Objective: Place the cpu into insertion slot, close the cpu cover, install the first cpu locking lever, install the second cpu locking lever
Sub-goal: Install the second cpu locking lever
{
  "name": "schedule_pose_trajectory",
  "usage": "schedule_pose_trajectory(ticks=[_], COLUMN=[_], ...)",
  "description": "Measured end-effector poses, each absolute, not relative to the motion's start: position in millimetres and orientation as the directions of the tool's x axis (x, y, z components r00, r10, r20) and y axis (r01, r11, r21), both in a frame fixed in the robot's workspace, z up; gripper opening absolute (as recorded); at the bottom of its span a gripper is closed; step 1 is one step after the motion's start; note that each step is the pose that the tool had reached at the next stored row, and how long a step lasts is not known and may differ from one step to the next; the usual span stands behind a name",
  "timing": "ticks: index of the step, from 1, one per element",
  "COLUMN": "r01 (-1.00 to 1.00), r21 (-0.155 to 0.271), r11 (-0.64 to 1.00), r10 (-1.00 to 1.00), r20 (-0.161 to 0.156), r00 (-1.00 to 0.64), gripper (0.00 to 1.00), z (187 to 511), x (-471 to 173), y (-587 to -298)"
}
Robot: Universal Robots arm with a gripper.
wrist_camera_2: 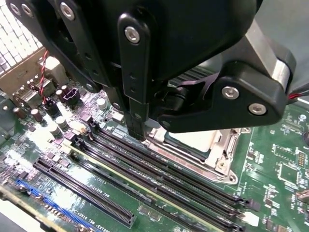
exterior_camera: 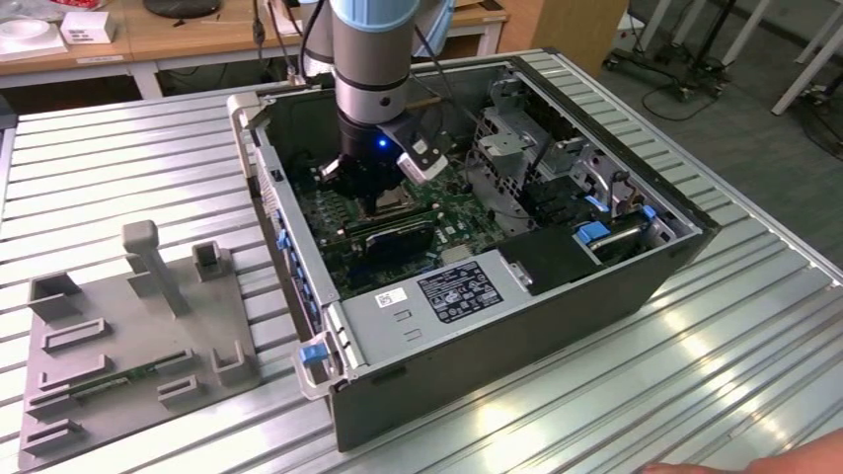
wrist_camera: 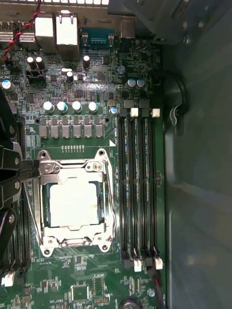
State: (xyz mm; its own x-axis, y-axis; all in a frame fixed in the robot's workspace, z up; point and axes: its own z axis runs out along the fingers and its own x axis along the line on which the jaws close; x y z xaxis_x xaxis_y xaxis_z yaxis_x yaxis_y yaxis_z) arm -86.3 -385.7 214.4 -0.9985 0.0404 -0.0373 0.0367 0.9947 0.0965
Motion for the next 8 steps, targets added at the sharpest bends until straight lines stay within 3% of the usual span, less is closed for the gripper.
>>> schedule_pose_trajectory(ticks=[8], r01=[0.037], r21=[0.096], r11=[0.995], r10=[0.041], r20=[-0.037], r00=[-0.998], gripper=[0.11], z=[205.7], x=[-89.4], y=[-385.8])
